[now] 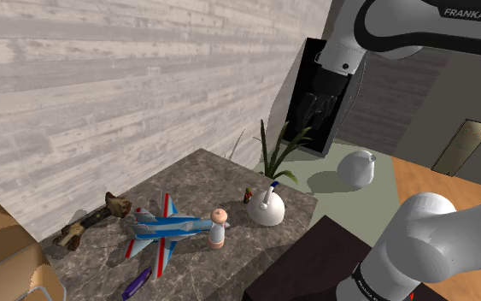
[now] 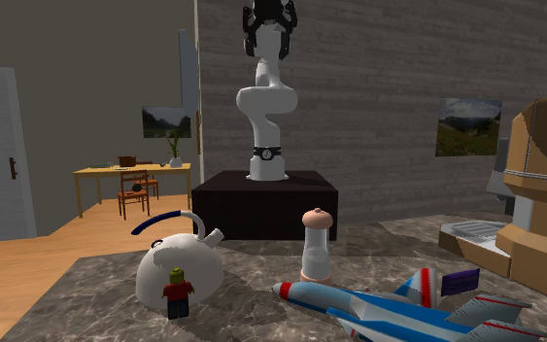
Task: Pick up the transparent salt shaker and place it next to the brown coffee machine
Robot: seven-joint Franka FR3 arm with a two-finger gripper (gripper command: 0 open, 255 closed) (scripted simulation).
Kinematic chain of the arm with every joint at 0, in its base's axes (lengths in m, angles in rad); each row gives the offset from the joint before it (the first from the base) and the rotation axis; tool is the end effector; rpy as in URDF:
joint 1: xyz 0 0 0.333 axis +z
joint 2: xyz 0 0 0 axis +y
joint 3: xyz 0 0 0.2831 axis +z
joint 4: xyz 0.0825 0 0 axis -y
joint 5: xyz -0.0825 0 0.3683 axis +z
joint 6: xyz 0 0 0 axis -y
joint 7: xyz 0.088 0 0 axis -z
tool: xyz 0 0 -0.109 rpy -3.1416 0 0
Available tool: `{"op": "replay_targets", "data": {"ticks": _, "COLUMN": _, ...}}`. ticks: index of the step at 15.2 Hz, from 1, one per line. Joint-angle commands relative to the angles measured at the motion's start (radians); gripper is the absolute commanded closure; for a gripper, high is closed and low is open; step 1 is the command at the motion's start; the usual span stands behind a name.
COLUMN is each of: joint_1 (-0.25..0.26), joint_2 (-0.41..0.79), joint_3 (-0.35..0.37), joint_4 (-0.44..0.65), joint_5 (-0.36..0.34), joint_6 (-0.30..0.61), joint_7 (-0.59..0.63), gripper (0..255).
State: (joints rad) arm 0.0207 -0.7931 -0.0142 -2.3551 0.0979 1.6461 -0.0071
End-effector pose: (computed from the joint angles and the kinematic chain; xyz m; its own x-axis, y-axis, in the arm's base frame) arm 0.3205 0.0110 0.5755 0.9964 0.0096 0.0843 0.0186 -0.9941 -0.1072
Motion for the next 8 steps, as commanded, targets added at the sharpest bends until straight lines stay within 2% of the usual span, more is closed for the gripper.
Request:
{"op": "replay_targets", "data": {"ticks": 1, "joint_1": 0.000, "joint_2": 0.000, "joint_3": 0.000, "joint_4": 0.000, "joint_5": 0.000, "joint_6": 0.000, "joint_7": 0.000, "gripper": 0}}
{"op": "replay_targets", "data": {"ticks": 8, "joint_1": 0.014, "joint_2": 0.108, "joint_3": 0.030, "joint_4": -0.143, "joint_5": 0.035, "joint_6": 0.243, "joint_7": 0.011, "gripper": 0}}
